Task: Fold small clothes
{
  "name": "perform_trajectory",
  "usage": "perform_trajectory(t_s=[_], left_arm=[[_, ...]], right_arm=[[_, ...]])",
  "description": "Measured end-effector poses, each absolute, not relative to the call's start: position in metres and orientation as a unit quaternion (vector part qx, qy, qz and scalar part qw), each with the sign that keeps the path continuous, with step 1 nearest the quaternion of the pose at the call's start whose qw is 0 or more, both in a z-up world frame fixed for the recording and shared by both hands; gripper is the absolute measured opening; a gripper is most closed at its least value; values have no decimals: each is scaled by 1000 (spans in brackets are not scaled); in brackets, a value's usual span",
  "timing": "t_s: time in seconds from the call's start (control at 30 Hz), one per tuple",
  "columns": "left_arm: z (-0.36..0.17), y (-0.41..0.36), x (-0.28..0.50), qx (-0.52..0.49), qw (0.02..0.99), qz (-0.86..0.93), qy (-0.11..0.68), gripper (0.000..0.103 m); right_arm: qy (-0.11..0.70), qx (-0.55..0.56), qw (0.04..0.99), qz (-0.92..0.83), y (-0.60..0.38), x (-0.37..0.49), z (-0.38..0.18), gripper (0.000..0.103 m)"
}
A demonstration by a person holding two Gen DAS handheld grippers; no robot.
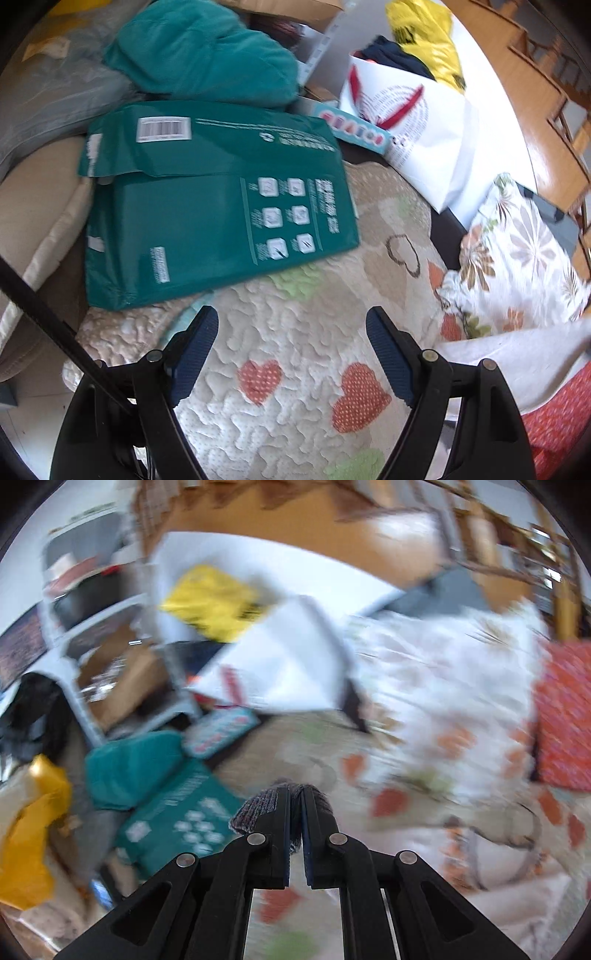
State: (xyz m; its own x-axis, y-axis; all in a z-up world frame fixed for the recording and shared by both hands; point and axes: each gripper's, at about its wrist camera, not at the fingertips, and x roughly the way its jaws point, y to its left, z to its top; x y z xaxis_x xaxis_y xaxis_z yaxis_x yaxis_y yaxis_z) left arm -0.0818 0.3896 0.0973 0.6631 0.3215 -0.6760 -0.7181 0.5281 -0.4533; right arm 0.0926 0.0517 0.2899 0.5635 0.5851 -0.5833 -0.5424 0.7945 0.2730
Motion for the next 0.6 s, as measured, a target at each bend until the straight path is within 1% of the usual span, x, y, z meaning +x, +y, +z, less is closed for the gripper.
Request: perform_trajectory(t_s=[0.1,0.33,0.47,0.6], left_arm=[[98,373,-69,-349,842,303,277,81],[94,327,-28,-301,861,267,312,81],[91,296,-3,-268,870,245,333,81],[87,270,17,-240,877,218,356,81]], right_arm=[[375,40,891,251,-16,121,248,6],[459,111,875,109,-169,174,136,6],[491,129,860,51,-225,184,82,6],[507,107,855,-6,-259,187,49,6]])
